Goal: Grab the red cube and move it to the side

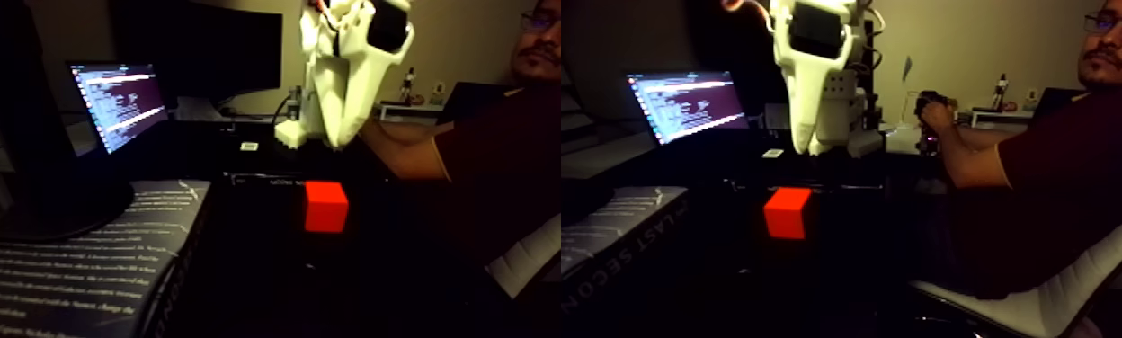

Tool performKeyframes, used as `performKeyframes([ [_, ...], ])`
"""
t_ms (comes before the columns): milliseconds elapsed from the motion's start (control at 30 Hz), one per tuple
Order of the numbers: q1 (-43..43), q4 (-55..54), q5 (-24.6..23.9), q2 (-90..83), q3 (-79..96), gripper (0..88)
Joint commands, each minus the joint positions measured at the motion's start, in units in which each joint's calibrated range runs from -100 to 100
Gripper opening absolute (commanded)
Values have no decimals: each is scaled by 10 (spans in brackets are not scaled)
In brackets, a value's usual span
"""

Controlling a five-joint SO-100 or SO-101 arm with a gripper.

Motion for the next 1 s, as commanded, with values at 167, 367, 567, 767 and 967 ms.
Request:
performKeyframes([
  [167,2,1,10,161,-141,8],
  [367,3,-7,10,206,-172,6],
  [567,4,1,9,235,-174,7],
  [767,3,21,8,257,-176,7],
  [967,9,13,10,303,-189,7],
])
